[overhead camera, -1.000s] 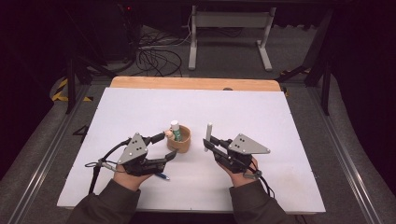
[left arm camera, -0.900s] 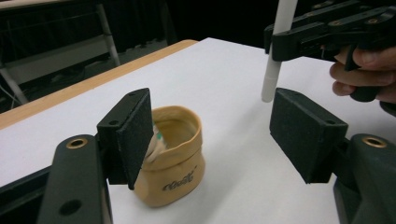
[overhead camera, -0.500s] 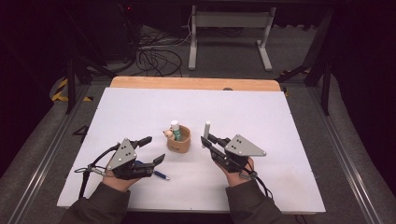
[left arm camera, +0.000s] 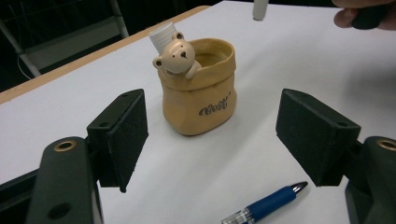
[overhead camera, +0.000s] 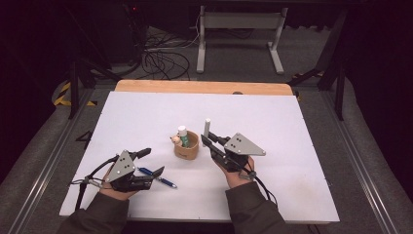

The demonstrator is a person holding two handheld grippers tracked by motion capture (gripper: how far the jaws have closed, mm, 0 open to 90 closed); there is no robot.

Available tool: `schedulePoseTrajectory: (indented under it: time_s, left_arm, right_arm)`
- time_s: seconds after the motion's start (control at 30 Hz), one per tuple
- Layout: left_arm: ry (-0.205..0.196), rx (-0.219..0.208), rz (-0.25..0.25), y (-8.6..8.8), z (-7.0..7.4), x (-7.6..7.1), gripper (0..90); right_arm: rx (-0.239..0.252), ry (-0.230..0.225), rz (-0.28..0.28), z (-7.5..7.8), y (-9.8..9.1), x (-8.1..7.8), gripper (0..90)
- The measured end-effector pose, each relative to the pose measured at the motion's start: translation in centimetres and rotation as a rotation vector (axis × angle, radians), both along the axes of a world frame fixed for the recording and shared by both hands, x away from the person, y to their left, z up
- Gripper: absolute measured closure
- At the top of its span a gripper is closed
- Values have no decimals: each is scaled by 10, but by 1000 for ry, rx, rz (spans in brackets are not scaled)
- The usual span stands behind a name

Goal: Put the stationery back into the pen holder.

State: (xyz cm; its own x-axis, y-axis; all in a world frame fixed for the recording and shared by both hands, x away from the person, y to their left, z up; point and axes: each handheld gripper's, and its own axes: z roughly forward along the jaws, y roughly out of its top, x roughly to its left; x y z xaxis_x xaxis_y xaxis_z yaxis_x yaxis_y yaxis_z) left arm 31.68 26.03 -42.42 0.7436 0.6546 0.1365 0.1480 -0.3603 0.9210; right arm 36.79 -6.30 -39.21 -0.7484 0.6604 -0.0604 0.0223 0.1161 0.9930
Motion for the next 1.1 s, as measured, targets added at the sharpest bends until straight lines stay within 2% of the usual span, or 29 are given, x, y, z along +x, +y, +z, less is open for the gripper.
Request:
schedulePoseTrajectory:
  time_s: [0.3,0.43,0.6,0.97,1.1]
  left_arm:
    - [5,-14,0,2,-1,0,257]
    - [0,-9,8,4,-1,1,252]
    - [5,-24,19,6,-1,2,250]
    - [3,-39,24,9,0,3,246]
    - [6,-41,25,9,0,3,246]
  right_arm:
    - [-17,-23,-2,-6,22,15,785]
    - [-25,-16,-4,-11,29,22,785]
    - [-49,-3,-6,-19,35,28,784]
    - [-88,34,-10,-31,41,36,783]
    - [-87,49,-9,-33,41,38,777]
